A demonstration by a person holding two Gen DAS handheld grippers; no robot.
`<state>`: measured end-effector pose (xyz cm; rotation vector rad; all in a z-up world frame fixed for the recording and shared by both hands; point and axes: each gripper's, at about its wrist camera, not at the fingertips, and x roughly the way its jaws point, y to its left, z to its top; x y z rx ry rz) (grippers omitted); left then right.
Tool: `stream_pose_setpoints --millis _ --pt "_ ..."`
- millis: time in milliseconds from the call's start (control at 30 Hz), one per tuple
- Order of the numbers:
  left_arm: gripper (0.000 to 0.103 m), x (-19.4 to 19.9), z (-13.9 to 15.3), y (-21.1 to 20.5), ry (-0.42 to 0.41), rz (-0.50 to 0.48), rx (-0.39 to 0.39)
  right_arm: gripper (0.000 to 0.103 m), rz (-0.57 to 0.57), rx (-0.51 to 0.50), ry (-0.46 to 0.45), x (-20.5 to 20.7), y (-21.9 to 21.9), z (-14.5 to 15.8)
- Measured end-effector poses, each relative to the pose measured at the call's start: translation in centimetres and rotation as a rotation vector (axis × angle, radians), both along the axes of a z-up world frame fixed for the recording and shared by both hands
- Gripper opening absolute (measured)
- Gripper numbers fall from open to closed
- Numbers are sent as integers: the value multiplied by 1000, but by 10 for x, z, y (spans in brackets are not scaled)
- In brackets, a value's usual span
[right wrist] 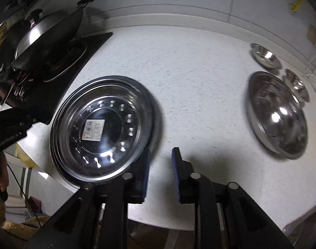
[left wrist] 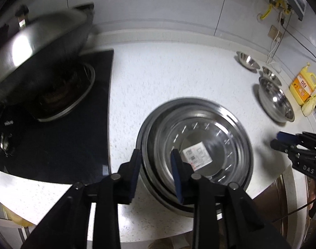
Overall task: Organize plates and bowls
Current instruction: 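Open both tools and move them toward the large steel bowl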
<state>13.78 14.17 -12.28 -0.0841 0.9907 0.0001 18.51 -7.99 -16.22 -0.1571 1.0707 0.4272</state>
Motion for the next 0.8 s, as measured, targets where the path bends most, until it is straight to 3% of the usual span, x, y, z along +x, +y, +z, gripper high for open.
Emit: stream_pose_setpoints --millis 33,100,200,467,567,800 --pt "31 -2 7 -5 -21 -4 0 29 -16 -2 -8 -3 -8 3" --pt "32 -4 15 -14 -41 -21 -15 45 -53 -5 -22 -7 -23 8" --pt "33 1 25 -43 -46 -66 -58 55 -122 -8 -35 -11 -62 16" --pt "34 49 19 -139 76 -173 -237 64 -290 -36 -37 18 -176 27" --pt "34 82 9 -179 112 -187 -242 67 -297 -43 -31 35 -201 25" --pt "34 158 -12 -226 145 -133 -284 70 -284 -9 -26 78 -232 16"
